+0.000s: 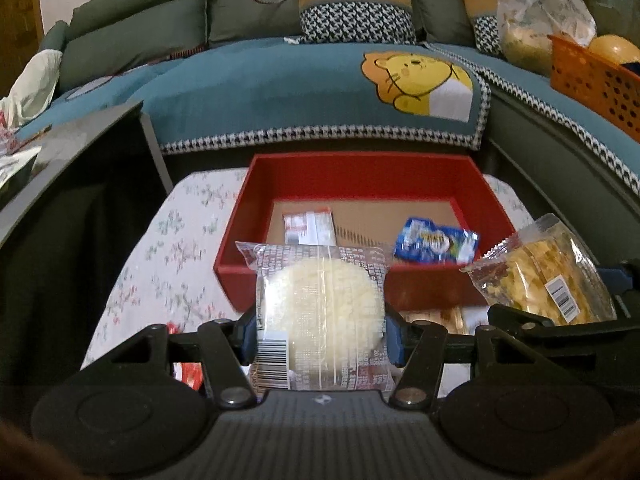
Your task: Organize snacks
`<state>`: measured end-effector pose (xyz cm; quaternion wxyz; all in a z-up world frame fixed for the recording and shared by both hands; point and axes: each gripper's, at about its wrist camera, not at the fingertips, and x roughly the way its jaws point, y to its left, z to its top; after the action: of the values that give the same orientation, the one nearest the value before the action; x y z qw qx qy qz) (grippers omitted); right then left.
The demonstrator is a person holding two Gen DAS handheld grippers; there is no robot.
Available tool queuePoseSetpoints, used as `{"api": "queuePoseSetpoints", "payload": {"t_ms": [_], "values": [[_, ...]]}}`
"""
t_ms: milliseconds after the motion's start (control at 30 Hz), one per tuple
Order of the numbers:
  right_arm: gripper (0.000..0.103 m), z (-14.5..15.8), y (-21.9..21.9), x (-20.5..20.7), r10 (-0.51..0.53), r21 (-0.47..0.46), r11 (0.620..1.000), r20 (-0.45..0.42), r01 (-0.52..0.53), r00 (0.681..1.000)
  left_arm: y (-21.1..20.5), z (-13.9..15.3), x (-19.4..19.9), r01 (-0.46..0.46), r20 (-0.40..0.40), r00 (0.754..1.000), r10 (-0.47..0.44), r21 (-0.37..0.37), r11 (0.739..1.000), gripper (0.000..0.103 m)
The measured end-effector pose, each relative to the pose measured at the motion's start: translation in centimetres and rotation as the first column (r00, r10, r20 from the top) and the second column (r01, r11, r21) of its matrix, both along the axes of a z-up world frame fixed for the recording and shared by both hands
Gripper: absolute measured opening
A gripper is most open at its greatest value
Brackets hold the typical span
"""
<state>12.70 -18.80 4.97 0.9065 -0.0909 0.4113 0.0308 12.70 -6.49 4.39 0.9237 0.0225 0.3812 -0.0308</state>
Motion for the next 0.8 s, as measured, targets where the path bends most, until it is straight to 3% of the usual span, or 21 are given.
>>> {"api": "queuePoseSetpoints", "payload": {"t_ms": [500,800], "values": [[0.079,0.4,-0.3,7.1,-0.009,-0.006,1.000,0.037,0.010,0.999,-0.5,0.4,7.2,-0.040,0.035,0.999,0.040,0.005,0.999,0.099],[0.079,-1.0,-0.5,11.0,-0.007,-0.011,1.000,0.013,0.007,1.000,-0.8,-1.5,11.1,-0.059,0.009,0.998,0.059,0.012,0.998,0.099]]}}
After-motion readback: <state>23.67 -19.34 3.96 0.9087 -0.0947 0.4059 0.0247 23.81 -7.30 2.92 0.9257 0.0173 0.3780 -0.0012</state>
